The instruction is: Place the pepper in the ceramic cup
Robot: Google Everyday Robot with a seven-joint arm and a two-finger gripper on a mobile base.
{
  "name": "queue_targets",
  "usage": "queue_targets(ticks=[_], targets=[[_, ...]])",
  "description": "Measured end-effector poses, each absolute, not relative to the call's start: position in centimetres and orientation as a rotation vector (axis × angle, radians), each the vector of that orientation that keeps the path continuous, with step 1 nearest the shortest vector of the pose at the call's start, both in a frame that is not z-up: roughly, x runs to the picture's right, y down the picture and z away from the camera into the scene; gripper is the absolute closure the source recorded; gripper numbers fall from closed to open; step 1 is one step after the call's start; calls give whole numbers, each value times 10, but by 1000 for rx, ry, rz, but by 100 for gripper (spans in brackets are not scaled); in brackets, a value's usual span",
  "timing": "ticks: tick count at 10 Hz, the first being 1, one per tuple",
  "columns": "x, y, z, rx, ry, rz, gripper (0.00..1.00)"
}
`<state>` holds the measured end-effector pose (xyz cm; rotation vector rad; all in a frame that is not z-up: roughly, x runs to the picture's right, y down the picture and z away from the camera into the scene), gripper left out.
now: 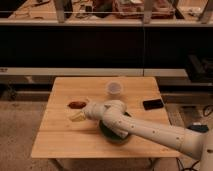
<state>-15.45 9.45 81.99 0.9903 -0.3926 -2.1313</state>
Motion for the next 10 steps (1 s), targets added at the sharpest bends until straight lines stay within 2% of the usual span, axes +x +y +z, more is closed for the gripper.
queue_targets(ticks=[10], targets=[[-174, 78, 893, 901, -378, -2229, 20]])
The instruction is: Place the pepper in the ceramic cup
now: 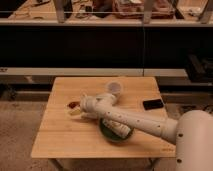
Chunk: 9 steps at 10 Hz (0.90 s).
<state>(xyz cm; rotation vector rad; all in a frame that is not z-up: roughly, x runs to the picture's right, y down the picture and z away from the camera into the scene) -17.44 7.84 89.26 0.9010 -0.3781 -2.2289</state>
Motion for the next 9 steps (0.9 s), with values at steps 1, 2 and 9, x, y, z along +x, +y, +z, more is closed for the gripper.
queue_targets(ticks=[1, 2, 9], targets=[[-175, 79, 897, 894, -387, -2220, 20], [-175, 80, 901, 888, -392, -2219, 20], [-178, 82, 920, 879, -430, -2192, 20]])
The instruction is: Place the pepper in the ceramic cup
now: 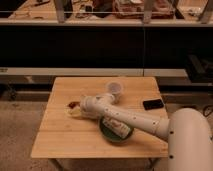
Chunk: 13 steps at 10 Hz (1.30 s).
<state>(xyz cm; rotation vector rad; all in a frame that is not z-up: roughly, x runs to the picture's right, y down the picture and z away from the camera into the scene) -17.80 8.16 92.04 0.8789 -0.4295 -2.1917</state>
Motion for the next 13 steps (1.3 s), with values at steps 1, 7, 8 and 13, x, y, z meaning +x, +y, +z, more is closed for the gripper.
queue_targets(ticks=[1, 7, 8, 13], targets=[[-177, 80, 921, 881, -429, -2189, 20], [-173, 82, 929, 875, -461, -2187, 20], [-172, 82, 930, 876, -467, -2186, 20], [-169, 85, 935, 878, -500, -2175, 64]])
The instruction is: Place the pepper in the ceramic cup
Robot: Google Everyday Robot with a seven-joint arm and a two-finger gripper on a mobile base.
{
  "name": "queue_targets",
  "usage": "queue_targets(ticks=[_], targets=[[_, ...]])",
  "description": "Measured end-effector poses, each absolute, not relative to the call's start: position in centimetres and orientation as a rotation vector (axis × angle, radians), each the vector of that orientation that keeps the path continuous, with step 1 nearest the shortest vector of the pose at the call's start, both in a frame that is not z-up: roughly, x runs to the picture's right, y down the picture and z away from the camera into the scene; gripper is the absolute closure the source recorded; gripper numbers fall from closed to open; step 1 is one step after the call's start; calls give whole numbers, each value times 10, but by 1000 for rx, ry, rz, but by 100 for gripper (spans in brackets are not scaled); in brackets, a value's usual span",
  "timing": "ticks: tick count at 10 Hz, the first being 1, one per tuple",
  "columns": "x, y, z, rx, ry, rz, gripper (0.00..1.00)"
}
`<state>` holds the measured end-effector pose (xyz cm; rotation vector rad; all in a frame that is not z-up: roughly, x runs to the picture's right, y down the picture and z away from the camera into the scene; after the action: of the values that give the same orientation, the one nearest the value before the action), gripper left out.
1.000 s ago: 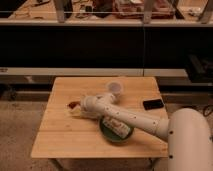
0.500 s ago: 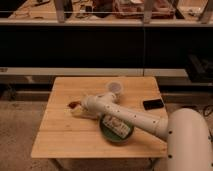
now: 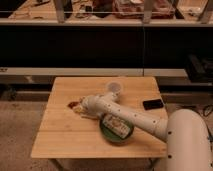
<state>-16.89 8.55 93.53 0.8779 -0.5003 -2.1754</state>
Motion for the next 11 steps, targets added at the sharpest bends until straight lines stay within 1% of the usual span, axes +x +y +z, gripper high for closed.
queue_targets(ticks=[1, 2, 5, 11], targets=[[-168, 86, 936, 879, -504, -2182, 69], [-168, 87, 937, 880, -509, -2188, 70], [-171, 89, 938, 889, -523, -2204, 70], [-169, 78, 921, 961, -542, -2173, 70]])
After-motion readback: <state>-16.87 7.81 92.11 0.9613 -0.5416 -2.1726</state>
